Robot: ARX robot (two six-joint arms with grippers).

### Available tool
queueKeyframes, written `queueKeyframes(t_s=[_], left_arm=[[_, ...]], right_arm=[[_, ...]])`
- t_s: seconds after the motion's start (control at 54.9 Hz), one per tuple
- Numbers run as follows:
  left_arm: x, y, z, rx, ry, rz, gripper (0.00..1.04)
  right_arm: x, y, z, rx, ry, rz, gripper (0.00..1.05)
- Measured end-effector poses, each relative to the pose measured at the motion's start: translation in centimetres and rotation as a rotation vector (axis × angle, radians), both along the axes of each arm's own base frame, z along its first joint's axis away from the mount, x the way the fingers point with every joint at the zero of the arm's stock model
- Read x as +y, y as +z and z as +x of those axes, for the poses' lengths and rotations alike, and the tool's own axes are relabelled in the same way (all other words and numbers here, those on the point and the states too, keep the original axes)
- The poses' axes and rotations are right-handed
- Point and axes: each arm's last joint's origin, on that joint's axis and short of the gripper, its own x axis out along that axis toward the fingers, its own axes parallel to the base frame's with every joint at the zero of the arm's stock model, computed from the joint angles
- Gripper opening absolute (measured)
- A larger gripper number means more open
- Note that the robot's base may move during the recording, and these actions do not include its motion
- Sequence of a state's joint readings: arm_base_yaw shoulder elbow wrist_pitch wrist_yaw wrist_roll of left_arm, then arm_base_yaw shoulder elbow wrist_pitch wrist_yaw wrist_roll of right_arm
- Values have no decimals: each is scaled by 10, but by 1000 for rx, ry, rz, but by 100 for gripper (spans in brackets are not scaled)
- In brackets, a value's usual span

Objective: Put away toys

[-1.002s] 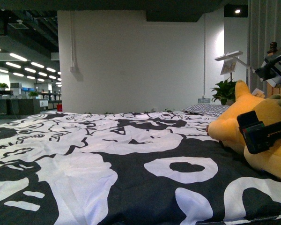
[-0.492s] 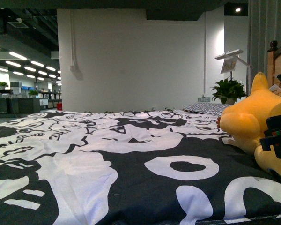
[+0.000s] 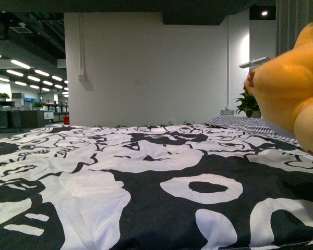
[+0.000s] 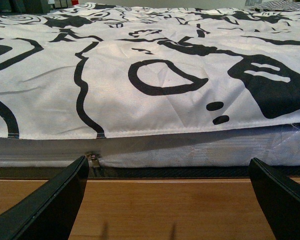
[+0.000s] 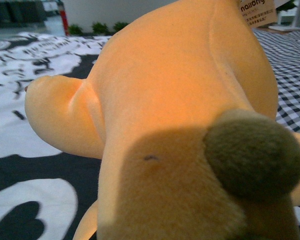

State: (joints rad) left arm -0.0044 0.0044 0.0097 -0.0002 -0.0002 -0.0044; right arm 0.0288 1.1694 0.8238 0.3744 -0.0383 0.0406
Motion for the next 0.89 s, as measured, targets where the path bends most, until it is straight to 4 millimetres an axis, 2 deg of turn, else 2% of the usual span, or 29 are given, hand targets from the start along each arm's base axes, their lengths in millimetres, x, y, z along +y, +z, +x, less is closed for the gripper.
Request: queueKeyframes(t_s=[0.091,0.146,0.164,0.2,0.346,0.455,0.601,0.747,0.892], left_arm=[[0,0,0,0,0,0,99],[0,0,0,0,0,0,99],[0,0,0,0,0,0,99],[0,0,0,0,0,0,99],[0,0,0,0,0,0,99],[0,0,0,0,0,0,99],[0,0,0,0,0,0,99],[0,0,0,0,0,0,99],[0,0,0,0,0,0,99]], right_arm=[[1,9,-43,-56,112,70,20],[-1,10,-60,-79,152,94,20],[-3,9,-75,-98,172,111,20],[-5,5,-90,-116,175,130,20],[-8,-9,-119,-140,158,149,20],[-5,-32,-142,-141,159,149,20],[1,-58,-164,-179,169,145,20],[1,-72,-165,-226,163,131,20],[-4,-98,-165,-232,127,94,20]])
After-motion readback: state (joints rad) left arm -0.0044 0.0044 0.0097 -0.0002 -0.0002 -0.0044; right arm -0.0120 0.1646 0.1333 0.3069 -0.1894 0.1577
